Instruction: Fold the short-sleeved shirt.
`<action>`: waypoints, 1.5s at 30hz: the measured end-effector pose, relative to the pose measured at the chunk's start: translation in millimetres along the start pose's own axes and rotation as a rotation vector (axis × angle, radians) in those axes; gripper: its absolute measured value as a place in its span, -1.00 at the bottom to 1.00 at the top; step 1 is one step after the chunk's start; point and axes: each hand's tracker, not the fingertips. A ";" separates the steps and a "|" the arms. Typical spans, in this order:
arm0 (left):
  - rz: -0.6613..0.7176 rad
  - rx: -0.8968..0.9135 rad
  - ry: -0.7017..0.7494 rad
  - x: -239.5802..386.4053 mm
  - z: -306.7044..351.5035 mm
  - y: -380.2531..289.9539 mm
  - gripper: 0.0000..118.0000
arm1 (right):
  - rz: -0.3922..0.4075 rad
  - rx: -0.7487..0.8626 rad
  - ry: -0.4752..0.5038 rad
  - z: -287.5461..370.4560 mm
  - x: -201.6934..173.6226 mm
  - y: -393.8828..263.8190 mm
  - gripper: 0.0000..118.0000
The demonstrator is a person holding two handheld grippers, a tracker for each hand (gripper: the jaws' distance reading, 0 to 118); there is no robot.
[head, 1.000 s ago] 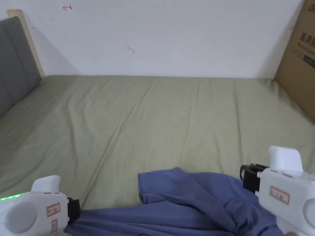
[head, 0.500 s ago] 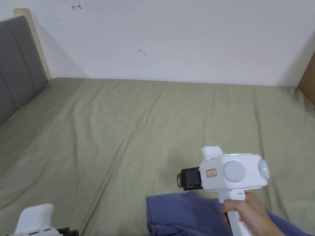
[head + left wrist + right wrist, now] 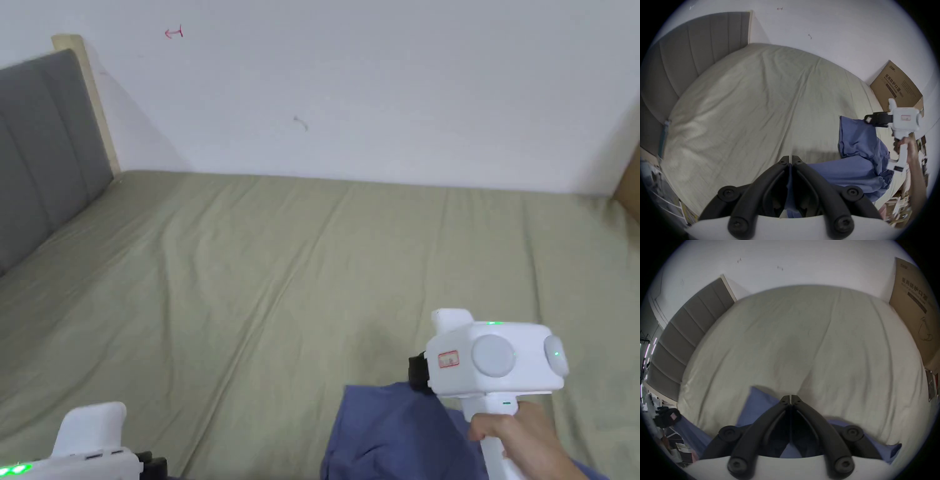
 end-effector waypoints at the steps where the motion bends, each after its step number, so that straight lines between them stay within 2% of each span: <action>1: -0.019 0.020 0.019 2.5 7.5 5.6 -0.98 | -0.013 0.054 -0.002 15.1 1.7 6.4 -1.00; 6: -0.029 0.161 0.007 8.5 54.5 39.7 -0.98 | -0.069 0.214 0.000 117.7 9.4 42.2 -1.00; 11: -0.112 0.322 0.100 23.7 106.2 92.0 -0.98 | -0.053 0.376 -0.120 225.8 21.2 76.7 -1.00; 15: -0.140 0.456 0.133 35.1 149.6 140.7 -0.99 | -0.072 0.514 -0.267 312.3 36.3 101.5 -1.00; 19: -0.123 0.521 0.134 43.5 183.1 195.8 -0.99 | -0.158 0.616 -0.282 388.9 49.9 118.3 -1.00; 22: -0.125 0.581 0.105 56.0 206.8 234.5 -0.99 | -0.187 0.690 -0.244 431.6 59.3 133.0 -1.00; 24: -0.206 0.615 0.122 69.6 219.5 259.8 -0.99 | -0.173 0.711 -0.272 449.8 61.5 148.9 -1.00; 26: -0.199 0.637 0.117 80.4 227.8 284.9 -0.99 | -0.178 0.736 -0.283 464.9 61.9 164.1 -1.00; 28: -0.163 0.688 0.092 89.5 240.6 308.5 -0.99 | -0.211 0.779 -0.255 475.7 65.0 183.0 -1.00; 32: -0.206 0.756 0.131 107.0 258.4 358.5 -0.99 | -0.243 0.833 -0.243 495.9 66.0 223.3 -1.00; 38: -0.177 0.885 0.134 112.9 280.8 416.7 -0.99 | -0.238 0.909 -0.259 528.1 50.6 276.4 -1.00; 40: -0.182 0.922 0.154 112.5 278.2 422.5 -0.99 | -0.214 0.913 -0.290 526.1 46.4 286.3 -1.00; 45: -0.186 0.876 0.182 107.2 229.5 422.6 -0.99 | -0.194 0.866 -0.306 483.2 51.8 289.1 -1.00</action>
